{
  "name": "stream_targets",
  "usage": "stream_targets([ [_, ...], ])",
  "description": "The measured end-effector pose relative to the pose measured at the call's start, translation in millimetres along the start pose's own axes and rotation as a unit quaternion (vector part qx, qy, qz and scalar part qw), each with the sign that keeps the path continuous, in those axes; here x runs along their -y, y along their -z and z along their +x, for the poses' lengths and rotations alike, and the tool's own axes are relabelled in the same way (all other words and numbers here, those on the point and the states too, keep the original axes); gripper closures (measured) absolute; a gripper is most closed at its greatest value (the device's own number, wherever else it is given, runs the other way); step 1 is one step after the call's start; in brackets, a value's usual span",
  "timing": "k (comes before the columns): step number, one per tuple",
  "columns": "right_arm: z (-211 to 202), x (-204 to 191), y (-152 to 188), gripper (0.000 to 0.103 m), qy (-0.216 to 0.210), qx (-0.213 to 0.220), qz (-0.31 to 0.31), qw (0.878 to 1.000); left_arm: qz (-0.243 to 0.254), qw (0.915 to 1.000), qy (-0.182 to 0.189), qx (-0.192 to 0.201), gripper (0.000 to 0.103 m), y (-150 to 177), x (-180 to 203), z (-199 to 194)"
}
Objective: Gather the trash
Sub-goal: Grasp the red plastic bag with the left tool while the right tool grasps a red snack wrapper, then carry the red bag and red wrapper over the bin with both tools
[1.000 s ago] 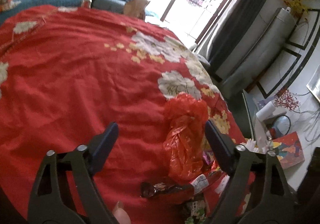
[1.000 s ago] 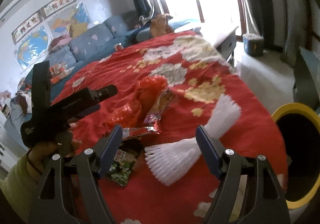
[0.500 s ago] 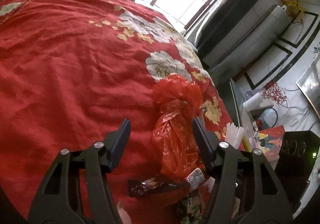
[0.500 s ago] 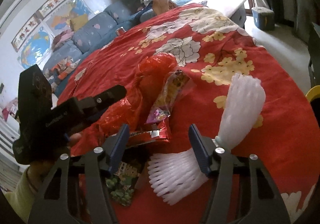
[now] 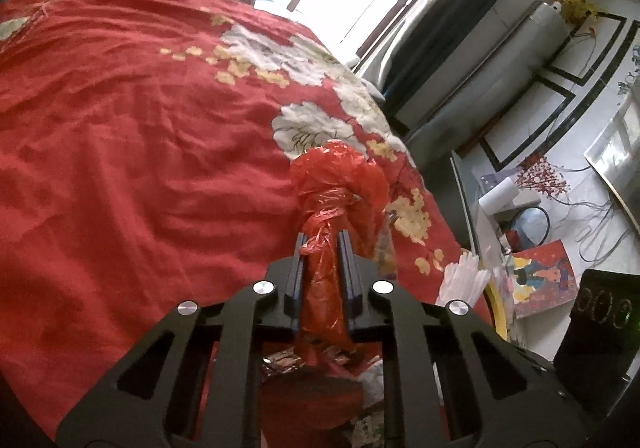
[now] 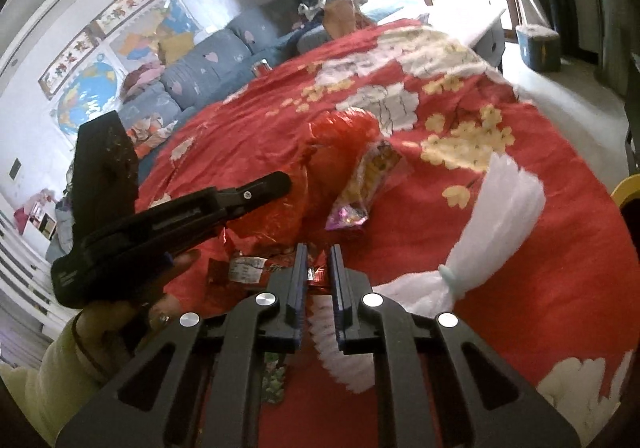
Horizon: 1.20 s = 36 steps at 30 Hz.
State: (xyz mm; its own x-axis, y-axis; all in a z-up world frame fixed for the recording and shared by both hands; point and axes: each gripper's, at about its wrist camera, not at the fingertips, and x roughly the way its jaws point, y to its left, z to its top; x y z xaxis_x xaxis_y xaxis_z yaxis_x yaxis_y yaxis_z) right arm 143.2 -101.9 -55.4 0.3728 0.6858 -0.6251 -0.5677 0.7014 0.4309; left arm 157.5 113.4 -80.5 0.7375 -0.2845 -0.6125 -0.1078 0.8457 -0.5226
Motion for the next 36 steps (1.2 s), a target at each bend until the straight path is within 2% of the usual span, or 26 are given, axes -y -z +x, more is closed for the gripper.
stream_targets([
  [11,-32.3,1.1,-4.2,0.092,0.021,0.045,-0.001,0.999,0.015,0.9992,0.006,0.037,0.095,-11.4,8.8,-22.6],
  [25,-69.9,16.7,-13.3,0.092,0.072,0.101,0.010,0.992,0.043,0.9963,0.026,0.070,0.096,-16.8,37.3,-48.3],
  [36,-98.1,39.0,-14.1,0.093,0.091,0.135,0.036,0.986,0.071,0.9935,0.048,0.075,0.096,-12.2,65.3,-55.1],
])
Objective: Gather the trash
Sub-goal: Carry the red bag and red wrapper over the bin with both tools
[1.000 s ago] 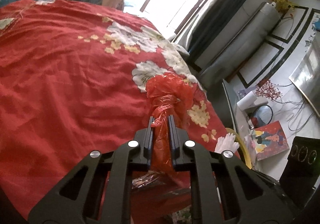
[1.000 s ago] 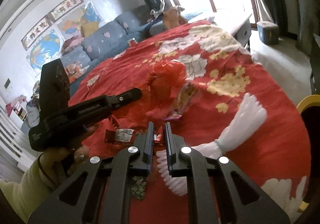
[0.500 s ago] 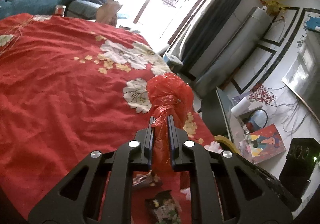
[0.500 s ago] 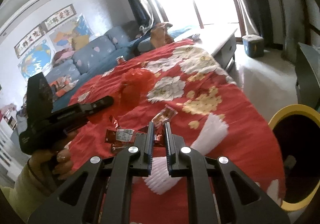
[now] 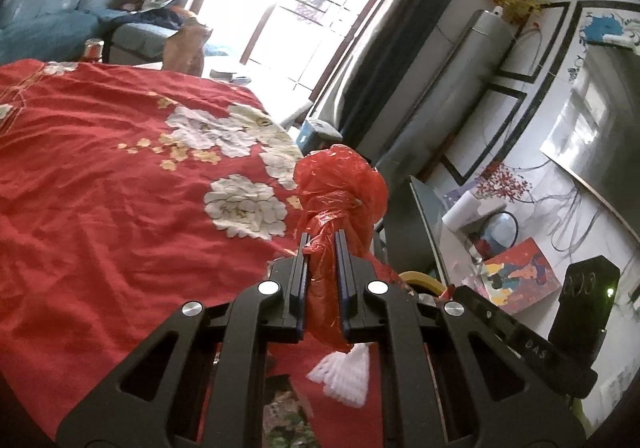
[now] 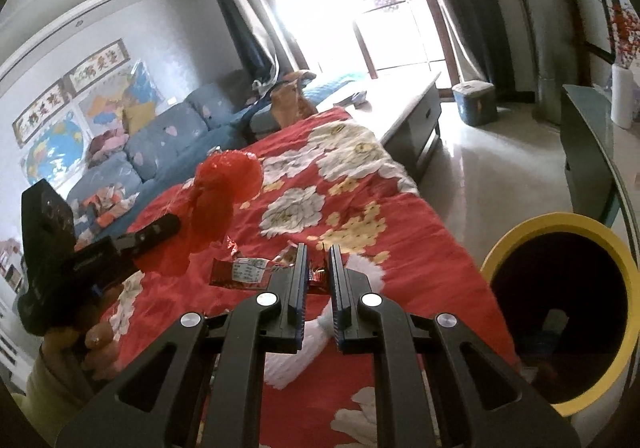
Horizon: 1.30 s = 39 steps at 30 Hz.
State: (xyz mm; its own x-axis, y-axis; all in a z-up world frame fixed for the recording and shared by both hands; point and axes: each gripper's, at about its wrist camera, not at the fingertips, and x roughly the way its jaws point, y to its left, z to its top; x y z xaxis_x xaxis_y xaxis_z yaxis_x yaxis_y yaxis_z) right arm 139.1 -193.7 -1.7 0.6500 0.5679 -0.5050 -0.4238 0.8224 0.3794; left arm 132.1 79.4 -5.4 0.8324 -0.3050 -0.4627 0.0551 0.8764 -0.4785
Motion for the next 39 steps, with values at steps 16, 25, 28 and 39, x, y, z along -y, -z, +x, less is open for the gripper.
stream_targets([
  [16,-23.2,32.7,-3.6,0.093,0.029,0.027,0.027,0.999,0.022,0.9996,0.015,-0.004,0.096,7.3,22.9,-1.1],
  [25,-37.4,56.8,-5.0,0.093,0.052,0.046,0.048,0.996,0.044,0.9986,0.022,-0.018,0.096,16.8,41.5,8.1],
  [28,-42.7,65.7,-5.5,0.093,0.061,0.053,0.055,0.995,0.051,0.9982,0.024,-0.021,0.096,18.5,48.2,10.0],
  [39,-61.0,102.6,-6.2,0.093,0.093,0.078,0.082,0.989,0.078,0.9955,0.035,-0.040,0.096,32.0,75.3,22.7],
])
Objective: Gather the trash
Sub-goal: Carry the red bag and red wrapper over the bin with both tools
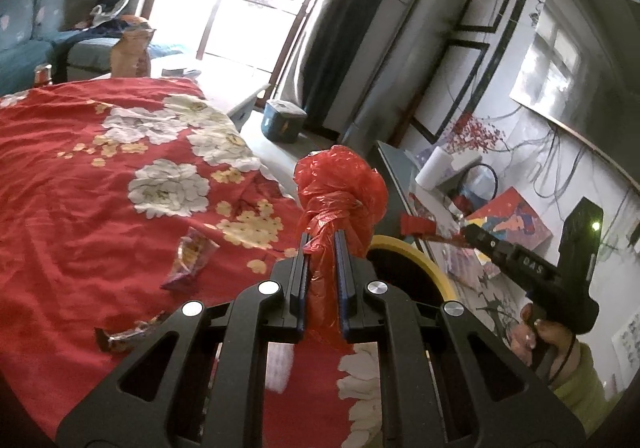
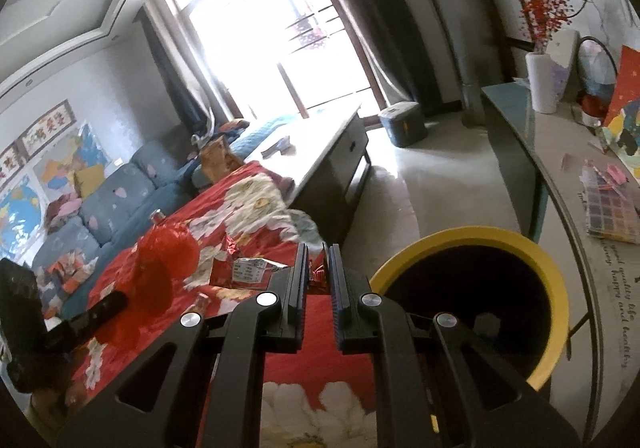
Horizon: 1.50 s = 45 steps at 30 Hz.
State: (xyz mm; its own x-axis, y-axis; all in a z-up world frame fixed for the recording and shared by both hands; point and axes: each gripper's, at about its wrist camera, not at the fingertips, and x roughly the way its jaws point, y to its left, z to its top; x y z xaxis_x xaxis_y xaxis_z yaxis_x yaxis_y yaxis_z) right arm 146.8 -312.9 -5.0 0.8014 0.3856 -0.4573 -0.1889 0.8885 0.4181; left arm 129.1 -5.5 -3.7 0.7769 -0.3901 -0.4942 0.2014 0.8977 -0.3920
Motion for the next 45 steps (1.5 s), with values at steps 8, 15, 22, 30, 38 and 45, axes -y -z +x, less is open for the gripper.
stream_targets([
  [8,-7.0,23.2,-5.4,0.093,0.017,0.014,0.017,1.000,0.017,0.9997,0.012,-0.014,0.096,6.0,21.5,11.8],
  [15,-13.0,42.8,-7.1,0.093,0.034,0.024,0.036,0.999,0.031,0.9988,0.024,-0.028,0.096,10.3,39.9,26.1],
  [22,-14.4,65.8,-5.4,0.093,0.052,0.029,0.056,0.997,0.048,0.9973,0.034,-0.045,0.096,18.0,56.5,41.7],
  [30,-19.2,88.3,-5.7,0.093,0.072,0.038,0.077,0.994,0.064,0.9947,0.042,-0.068,0.096,27.7,74.7,59.9],
  [38,-24.5,111.6,-5.8,0.093,0.094,0.045,0.095,0.990,0.084,0.9913,0.048,-0.089,0.096,37.8,94.8,78.2],
  [45,-23.2,128.4,-2.4,0.093,0.112,0.044,0.104,0.987,0.095,0.9878,0.051,-0.113,0.096,49.1,107.3,97.6],
])
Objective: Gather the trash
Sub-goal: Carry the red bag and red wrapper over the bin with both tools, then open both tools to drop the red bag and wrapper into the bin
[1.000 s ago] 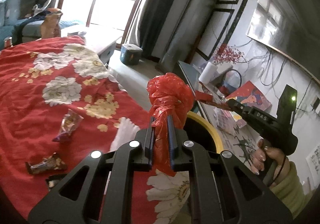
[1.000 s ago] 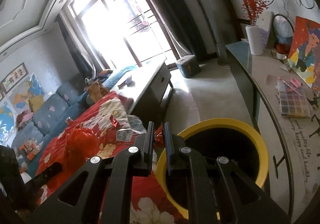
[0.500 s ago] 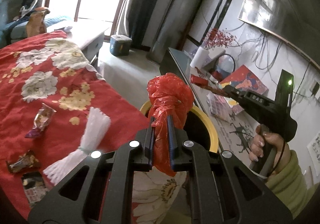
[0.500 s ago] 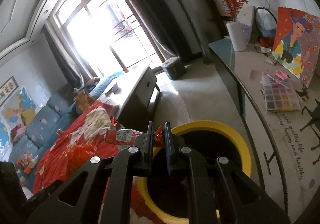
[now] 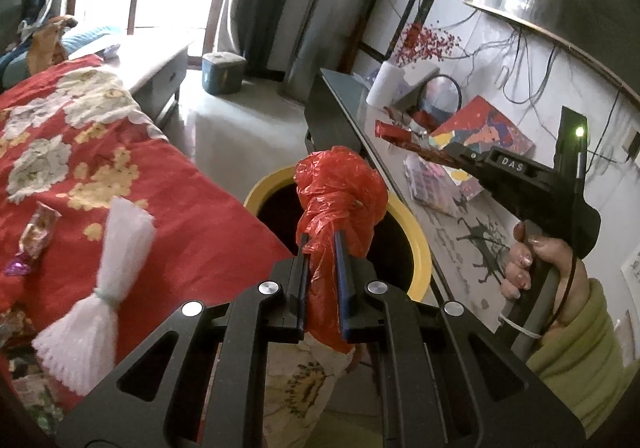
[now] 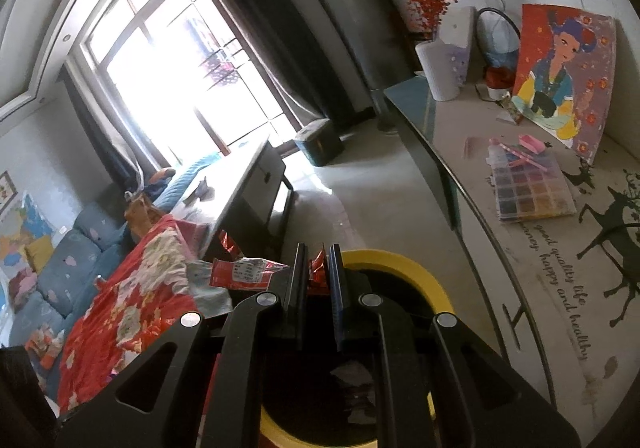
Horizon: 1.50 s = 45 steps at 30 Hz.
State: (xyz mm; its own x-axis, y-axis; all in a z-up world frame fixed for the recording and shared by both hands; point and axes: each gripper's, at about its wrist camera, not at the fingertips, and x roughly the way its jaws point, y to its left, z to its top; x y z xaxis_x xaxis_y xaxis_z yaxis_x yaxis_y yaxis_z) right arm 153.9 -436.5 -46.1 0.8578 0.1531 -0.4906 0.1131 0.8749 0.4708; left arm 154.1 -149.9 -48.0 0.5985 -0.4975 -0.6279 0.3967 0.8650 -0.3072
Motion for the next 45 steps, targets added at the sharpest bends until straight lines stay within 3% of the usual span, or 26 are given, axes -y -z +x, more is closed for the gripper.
stream_targets([
  [25,40.5,30.2,21.2,0.092,0.040,-0.038,0.021,0.998,0.042,0.9967,-0.002,-0.070,0.096,6.5,26.9,74.0],
  [42,53.8,16.1,29.8,0.090,0.028,-0.059,0.004,0.998,0.055,0.9938,0.005,-0.096,0.096,9.4,32.9,101.7],
  [45,55.0,14.3,30.4,0.088,0.027,-0.062,0.003,0.998,0.052,0.9942,-0.001,-0.094,0.087,8.2,30.8,102.8],
])
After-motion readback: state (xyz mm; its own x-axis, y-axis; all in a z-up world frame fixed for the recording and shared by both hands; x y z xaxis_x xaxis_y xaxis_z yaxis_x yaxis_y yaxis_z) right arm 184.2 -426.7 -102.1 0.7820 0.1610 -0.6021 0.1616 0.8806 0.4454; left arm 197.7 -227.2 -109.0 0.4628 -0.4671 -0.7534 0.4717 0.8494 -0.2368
